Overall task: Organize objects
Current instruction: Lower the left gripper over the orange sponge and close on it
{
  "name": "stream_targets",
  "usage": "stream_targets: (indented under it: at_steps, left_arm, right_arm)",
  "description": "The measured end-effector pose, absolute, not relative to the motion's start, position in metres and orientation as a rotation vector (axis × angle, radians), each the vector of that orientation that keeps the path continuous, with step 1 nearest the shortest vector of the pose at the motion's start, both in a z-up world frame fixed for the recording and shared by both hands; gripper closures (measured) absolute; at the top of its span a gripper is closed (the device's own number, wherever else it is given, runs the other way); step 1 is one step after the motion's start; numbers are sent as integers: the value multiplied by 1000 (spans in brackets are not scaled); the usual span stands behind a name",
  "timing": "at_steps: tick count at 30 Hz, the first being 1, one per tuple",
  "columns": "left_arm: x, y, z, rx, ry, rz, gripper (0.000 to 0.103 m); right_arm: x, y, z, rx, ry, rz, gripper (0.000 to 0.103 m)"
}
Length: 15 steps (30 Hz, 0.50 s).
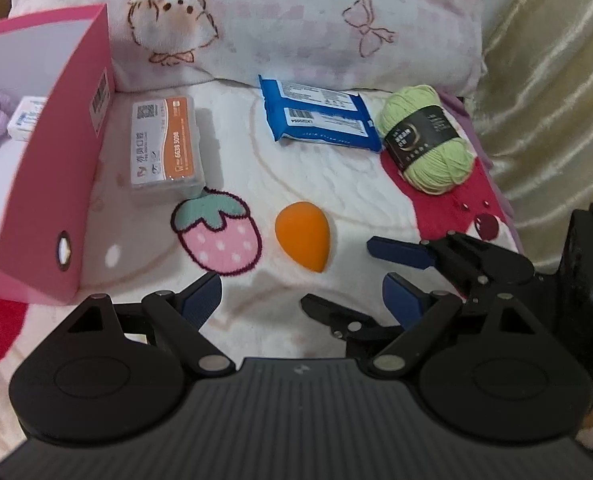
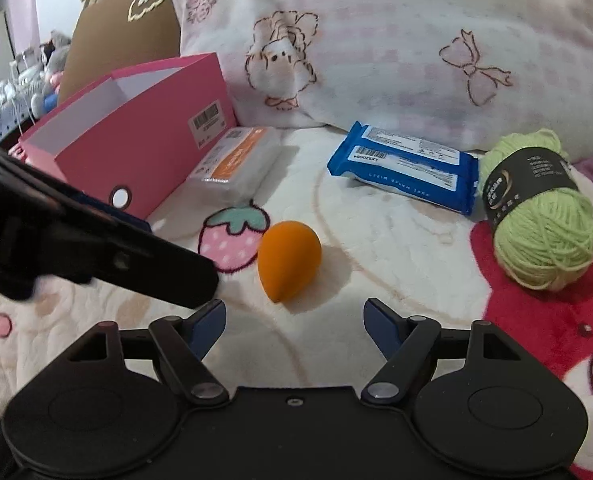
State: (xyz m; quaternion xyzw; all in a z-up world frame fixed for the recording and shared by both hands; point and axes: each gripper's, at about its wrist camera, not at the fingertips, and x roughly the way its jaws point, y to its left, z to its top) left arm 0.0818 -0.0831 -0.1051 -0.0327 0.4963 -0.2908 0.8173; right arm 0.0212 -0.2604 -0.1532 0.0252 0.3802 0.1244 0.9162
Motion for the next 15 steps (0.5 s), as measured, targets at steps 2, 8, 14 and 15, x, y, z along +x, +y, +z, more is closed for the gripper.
stream_targets:
  at_steps: [2, 8, 14, 15]
  left_arm:
    - [87, -84, -113, -115, 1081, -618, 19]
    - [88, -87, -127, -111, 1019, -591, 26]
    - [83, -93, -134, 17, 904, -529, 27]
    - [83, -93, -134, 11, 900, -539, 27]
  right_arm:
    - [25, -260, -157, 83, 775, 228, 23]
    - [30, -253, -167, 101, 754, 115, 25]
    - [25, -238, -164, 49, 698, 155, 25]
    - [23, -237, -164, 41, 690, 152, 27]
